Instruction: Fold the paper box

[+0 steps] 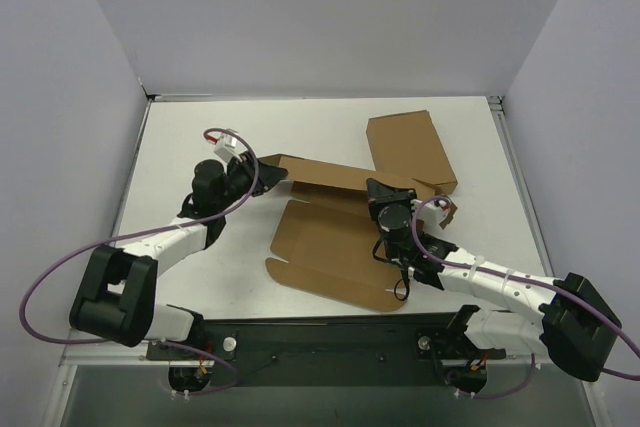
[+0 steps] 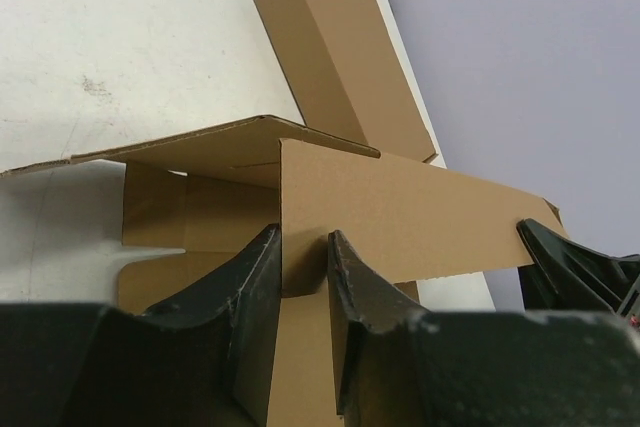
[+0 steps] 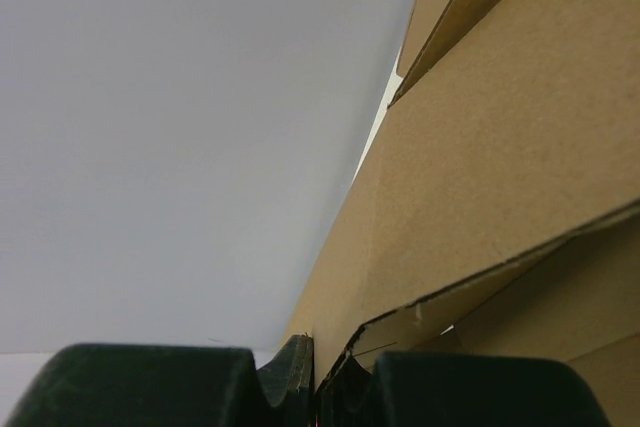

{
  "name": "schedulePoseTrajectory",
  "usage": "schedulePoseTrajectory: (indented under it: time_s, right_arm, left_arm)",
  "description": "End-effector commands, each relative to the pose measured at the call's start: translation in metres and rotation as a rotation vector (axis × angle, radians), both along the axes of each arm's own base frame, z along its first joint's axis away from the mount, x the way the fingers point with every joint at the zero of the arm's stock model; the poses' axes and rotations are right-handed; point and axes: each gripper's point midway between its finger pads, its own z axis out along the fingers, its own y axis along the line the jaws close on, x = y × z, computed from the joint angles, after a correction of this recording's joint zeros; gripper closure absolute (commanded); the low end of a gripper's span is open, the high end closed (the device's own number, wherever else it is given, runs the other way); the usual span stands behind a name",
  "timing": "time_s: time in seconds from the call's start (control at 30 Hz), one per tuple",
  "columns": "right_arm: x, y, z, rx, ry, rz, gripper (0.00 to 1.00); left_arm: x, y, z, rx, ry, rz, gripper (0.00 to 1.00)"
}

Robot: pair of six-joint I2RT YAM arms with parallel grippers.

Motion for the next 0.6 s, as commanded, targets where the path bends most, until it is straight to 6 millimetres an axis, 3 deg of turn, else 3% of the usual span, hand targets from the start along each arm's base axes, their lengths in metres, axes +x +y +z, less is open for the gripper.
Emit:
schedulePoseTrajectory:
  time_s: [0.0, 0.3, 0.43, 0.57]
  right_arm:
    - [0.000, -0.005, -0.013, -0.092, 0.040, -0.008, 1.00]
    - [-0.001, -0.005, -0.012, -0.088, 0.039, -0.009, 1.00]
    - [-0.001, -0.006, -0.012, -0.088, 0.039, -0.012, 1.00]
    - [-0.001, -0.008, -0.010, -0.088, 0.032, -0.014, 1.00]
  left_arm:
    - [-0.015, -0.013, -0.031, 0.063, 0.062, -0.045, 0.68]
    - [-0.026, -0.036, -0.047, 0.004, 0.101, -0.109, 0.66]
    - [-0.031, -0.049, -0.050, -0.024, 0.107, -0.145, 0.57]
    - [-0.028, -0.049, -0.042, -0.053, 0.075, -0.142, 0.46]
